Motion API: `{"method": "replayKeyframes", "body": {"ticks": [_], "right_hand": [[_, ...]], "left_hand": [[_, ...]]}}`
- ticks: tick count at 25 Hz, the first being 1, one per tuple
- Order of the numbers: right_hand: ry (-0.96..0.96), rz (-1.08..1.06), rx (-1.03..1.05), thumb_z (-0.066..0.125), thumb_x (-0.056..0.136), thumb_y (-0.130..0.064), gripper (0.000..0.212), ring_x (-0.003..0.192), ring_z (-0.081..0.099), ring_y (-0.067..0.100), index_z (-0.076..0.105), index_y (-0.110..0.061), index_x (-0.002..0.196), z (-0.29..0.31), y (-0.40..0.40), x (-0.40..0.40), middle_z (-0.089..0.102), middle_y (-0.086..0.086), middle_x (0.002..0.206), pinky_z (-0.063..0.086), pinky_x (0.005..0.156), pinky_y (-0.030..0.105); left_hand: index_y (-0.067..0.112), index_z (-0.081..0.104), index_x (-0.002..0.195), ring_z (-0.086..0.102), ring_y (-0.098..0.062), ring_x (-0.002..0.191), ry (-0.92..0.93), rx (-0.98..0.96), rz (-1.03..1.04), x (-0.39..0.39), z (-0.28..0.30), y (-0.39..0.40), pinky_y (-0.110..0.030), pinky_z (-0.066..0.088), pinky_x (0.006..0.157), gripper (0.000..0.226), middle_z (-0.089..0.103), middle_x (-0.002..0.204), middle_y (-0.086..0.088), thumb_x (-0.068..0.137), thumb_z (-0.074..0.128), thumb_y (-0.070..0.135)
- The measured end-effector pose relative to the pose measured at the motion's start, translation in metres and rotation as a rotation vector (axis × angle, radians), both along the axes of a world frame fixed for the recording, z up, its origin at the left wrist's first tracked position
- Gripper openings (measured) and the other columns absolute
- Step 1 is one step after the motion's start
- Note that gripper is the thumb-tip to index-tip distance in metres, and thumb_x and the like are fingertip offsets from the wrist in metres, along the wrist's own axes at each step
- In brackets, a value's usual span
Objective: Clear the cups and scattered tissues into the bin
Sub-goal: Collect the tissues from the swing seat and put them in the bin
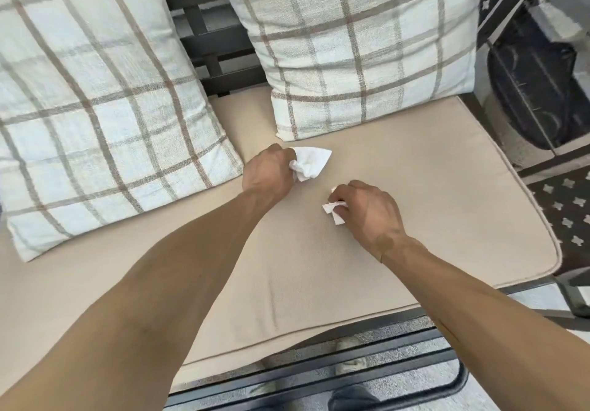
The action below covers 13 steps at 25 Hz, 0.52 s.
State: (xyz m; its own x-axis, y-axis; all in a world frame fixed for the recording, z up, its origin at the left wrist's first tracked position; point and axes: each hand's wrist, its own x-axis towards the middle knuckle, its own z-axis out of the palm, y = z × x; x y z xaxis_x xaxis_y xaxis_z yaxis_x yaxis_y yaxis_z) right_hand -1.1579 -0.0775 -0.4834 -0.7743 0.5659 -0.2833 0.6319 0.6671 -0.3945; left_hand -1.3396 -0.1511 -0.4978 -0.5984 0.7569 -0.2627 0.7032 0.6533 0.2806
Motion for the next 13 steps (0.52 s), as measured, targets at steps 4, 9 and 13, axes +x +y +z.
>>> {"method": "replayKeyframes", "body": {"ticks": [4,9,13], "right_hand": [[0.110,-0.104,0.019,0.054,0.089,-0.015,0.028,0.095,0.061,0.024,0.066,-0.026,0.112,0.041,-0.001,0.010,0.063,-0.004,0.111,0.037,0.067,0.028],[0.187,-0.131,0.038,0.055,0.086,-0.013,0.028,0.087,0.063,0.023,0.068,-0.028,0.106,0.124,-0.010,0.040,0.062,-0.007,0.111,0.041,0.065,0.028],[0.200,-0.201,0.089,0.058,0.085,-0.017,0.027,0.082,0.064,0.022,0.067,-0.032,0.105,0.192,-0.017,0.075,0.059,-0.010,0.109,0.048,0.069,0.030]], "left_hand": [[0.024,0.063,0.107,0.059,-0.031,0.096,0.023,0.024,0.007,0.017,0.042,-0.036,-0.031,0.036,0.068,0.028,0.059,0.107,-0.004,0.087,0.047,0.012],[0.027,0.061,0.104,0.059,-0.024,0.095,0.035,0.059,-0.013,0.046,0.128,-0.062,-0.030,0.039,0.068,0.027,0.058,0.106,0.003,0.086,0.048,0.011],[0.028,0.062,0.097,0.059,-0.021,0.091,0.015,0.133,-0.069,0.071,0.199,-0.068,-0.029,0.041,0.066,0.024,0.056,0.103,0.007,0.085,0.050,0.011]]}}
